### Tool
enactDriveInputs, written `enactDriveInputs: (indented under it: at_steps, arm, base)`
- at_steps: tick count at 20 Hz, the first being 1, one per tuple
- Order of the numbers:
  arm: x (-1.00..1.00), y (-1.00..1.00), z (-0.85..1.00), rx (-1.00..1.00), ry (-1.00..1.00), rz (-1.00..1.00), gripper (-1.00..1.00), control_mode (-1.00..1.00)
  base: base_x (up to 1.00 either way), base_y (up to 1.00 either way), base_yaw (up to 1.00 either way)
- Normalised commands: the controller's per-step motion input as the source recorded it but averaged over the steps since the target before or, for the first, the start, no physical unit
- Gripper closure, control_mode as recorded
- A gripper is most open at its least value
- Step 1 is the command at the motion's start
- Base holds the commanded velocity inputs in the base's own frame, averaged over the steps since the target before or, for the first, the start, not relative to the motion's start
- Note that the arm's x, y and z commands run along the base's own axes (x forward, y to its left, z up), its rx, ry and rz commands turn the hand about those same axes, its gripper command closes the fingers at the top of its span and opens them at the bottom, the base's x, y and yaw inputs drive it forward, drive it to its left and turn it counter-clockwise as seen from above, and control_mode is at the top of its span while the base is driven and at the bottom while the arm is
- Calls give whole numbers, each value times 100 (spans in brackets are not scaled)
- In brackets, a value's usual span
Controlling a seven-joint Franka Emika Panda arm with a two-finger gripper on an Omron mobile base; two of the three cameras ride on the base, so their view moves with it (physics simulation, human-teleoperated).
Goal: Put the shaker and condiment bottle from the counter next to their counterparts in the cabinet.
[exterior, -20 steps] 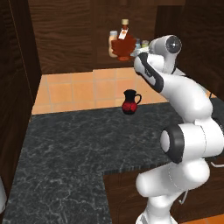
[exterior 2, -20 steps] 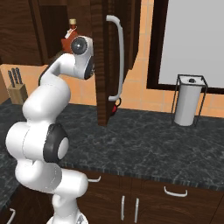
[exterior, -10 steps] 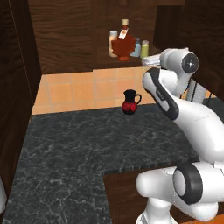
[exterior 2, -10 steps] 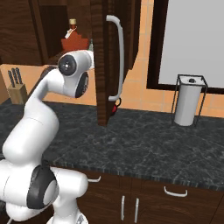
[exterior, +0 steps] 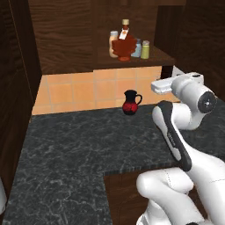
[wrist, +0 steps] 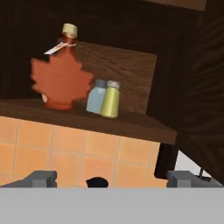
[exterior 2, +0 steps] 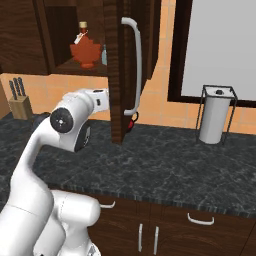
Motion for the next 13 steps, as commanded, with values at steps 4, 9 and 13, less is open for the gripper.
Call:
enactDriveInputs:
  at_steps: [4, 9, 13]
  arm:
    - [-100, 0, -70, 0, -10, -2, -100, -100]
    - [-91, 0, -86, -1, -1, -2, -100, -100]
    - [-31, 0, -78, -1, 6, 0, -100, -100]
  base:
    - [0, 0, 0]
    - [0, 0, 0]
    - [0, 0, 0]
